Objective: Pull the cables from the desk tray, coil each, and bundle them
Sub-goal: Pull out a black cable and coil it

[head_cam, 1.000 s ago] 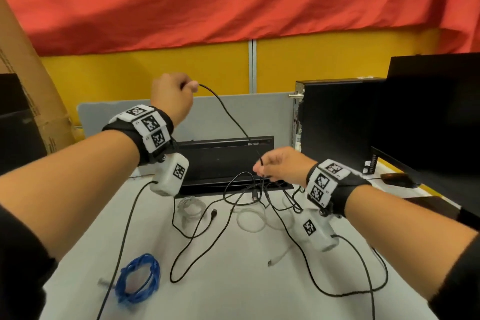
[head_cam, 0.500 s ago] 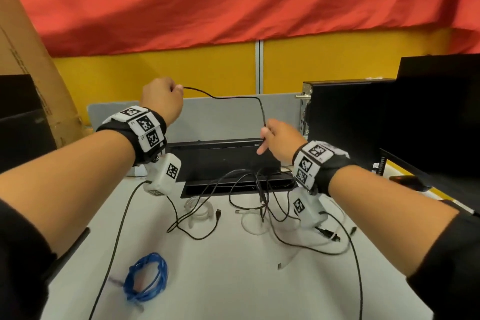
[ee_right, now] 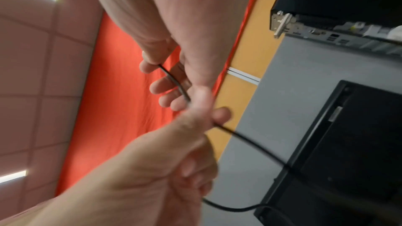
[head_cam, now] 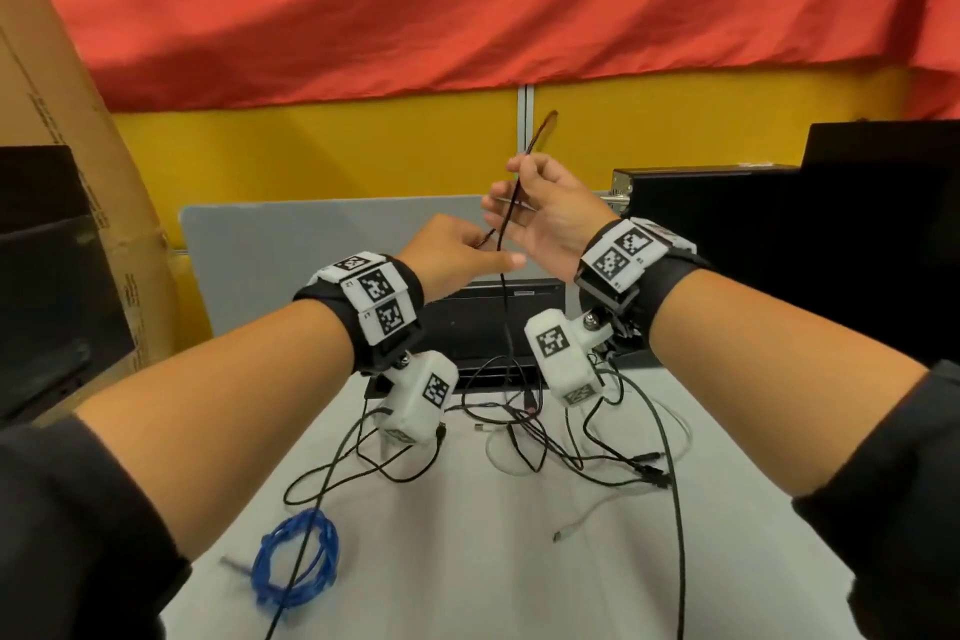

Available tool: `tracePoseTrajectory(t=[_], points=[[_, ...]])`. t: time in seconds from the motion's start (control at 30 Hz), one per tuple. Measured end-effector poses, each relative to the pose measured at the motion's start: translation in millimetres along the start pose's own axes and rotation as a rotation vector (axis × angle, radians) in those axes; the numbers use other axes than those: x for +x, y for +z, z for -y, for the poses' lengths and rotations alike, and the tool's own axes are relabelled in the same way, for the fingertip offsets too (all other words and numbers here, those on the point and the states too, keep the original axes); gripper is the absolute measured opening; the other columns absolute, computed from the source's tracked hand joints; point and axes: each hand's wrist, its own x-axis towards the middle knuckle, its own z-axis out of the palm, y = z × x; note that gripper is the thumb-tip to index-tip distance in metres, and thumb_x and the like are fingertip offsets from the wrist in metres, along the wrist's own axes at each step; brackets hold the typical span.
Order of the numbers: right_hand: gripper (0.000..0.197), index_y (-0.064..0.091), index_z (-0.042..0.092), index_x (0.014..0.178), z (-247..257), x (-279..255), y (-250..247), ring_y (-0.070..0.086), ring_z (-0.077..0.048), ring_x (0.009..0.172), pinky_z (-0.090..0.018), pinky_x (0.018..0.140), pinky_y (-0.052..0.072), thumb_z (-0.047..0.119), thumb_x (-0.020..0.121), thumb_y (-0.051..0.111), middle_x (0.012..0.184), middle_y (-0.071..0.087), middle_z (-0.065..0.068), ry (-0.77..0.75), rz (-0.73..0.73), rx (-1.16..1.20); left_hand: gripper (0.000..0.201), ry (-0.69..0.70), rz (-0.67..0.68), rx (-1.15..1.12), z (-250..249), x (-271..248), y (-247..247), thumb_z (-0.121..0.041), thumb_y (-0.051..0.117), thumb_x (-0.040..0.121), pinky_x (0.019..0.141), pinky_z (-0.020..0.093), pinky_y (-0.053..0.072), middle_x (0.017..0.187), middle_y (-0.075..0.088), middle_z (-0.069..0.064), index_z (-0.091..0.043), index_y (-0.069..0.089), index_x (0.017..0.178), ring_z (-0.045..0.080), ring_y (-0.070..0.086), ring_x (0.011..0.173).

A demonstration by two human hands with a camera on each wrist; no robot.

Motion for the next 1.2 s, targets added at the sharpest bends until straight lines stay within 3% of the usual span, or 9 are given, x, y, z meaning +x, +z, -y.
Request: tracePoseTrajectory(t=[0.1,0.2,0.33,0.5,0.63,0.7,0.87,1.03,1.2], points=[[0.018,0.056,0.008,0.098,6,-2,6,0.058,-0.026,0.085,-0.042,0.098,0.046,0.017,0.103,0.041,0.083,0.055,-0.011,-0.005,0.051,0.032,0.038,-0.019,-0.046,-0.075,-3,0,11,-0.036,0.075,0.081,0.062,0.029,0.037,0.068,0.053,0.009,0.001,0.069,0.080,0.018,0.045,0.062],[0.019,0.062,0.000,0.108,11,-5,-3,0.060,-0.026,0.093,-0.037,0.097,0.050,0.011,0.099,0.051,0.092,0.060,-0.015,-0.045,0.014,-0.079,0.021,-0.034,-0.103,-0.192,-4,1,8,-0.032,0.072,0.085,0.073,0.027,0.048,0.079,0.069,0.007,-0.011,0.076,0.084,0.015,0.058,0.070],[0.019,0.069,-0.003,0.104,1,-10,-25,0.067,-0.024,0.090,-0.031,0.079,0.059,0.009,0.089,0.065,0.094,0.070,-0.011,-0.079,-0.162,-0.403,0.020,-0.036,-0.217,-0.361,-11,6,-8,-0.030,0.068,0.090,0.061,0.018,0.039,0.053,0.051,-0.004,-0.016,0.072,0.077,0.005,0.043,0.047],[0.037,0.066,0.017,0.118,-36,-25,-35,0.065,-0.013,0.102,-0.033,0.092,0.054,0.034,0.086,0.069,0.113,0.069,0.002,0.210,0.201,-1.055,0.024,-0.036,-0.220,-0.487,-31,11,-22,-0.034,0.063,0.093,0.041,0.014,0.029,0.052,0.047,-0.007,-0.016,0.071,0.080,0.005,0.036,0.043],[0.020,0.065,0.008,0.095,-47,-36,-35,0.059,-0.015,0.056,-0.034,0.065,0.058,0.020,0.100,0.050,0.065,0.059,-0.002,0.241,0.163,-0.665,0.024,-0.040,-0.260,-0.481,-32,12,-33,-0.032,0.062,0.094,0.040,0.014,0.027,0.055,0.046,-0.004,-0.012,0.070,0.083,0.004,0.034,0.040],[0.027,0.064,0.008,0.093,-39,-41,-45,0.037,-0.010,0.043,-0.025,0.044,0.041,0.024,0.102,0.044,0.055,0.040,0.003,0.210,0.067,-0.583,0.024,-0.069,-0.299,-0.445,-22,12,-43,-0.032,0.061,0.095,0.037,0.012,0.026,0.055,0.046,-0.004,-0.011,0.070,0.085,0.004,0.033,0.040],[0.030,0.071,0.011,0.089,-24,-58,-77,0.030,-0.010,0.042,-0.025,0.044,0.027,0.032,0.098,0.052,0.056,0.037,0.001,0.085,-0.091,-0.842,0.024,-0.187,-0.362,-0.366,12,8,-53,-0.026,0.062,0.095,0.033,0.011,0.026,0.039,0.050,-0.010,-0.008,0.066,0.078,0.002,0.036,0.032],[0.028,0.072,0.012,0.086,-21,-68,-94,0.046,0.011,0.037,-0.016,0.054,0.026,0.026,0.099,0.051,0.039,0.048,0.023,0.042,-0.151,-0.932,0.047,-0.350,-0.070,0.251,26,-3,-41,-0.046,0.067,0.086,0.055,0.025,0.039,0.081,0.065,0.007,-0.001,0.066,0.099,0.017,0.055,0.066],[0.028,0.075,0.011,0.087,-5,-67,-88,0.055,0.009,0.055,-0.021,0.076,0.042,0.025,0.097,0.054,0.049,0.057,0.020,-0.031,-0.143,-1.065,0.092,-0.173,0.017,0.601,16,-15,-17,-0.057,0.070,0.078,0.096,0.040,0.043,0.144,0.046,0.011,-0.012,0.028,0.146,0.029,0.048,0.126]])
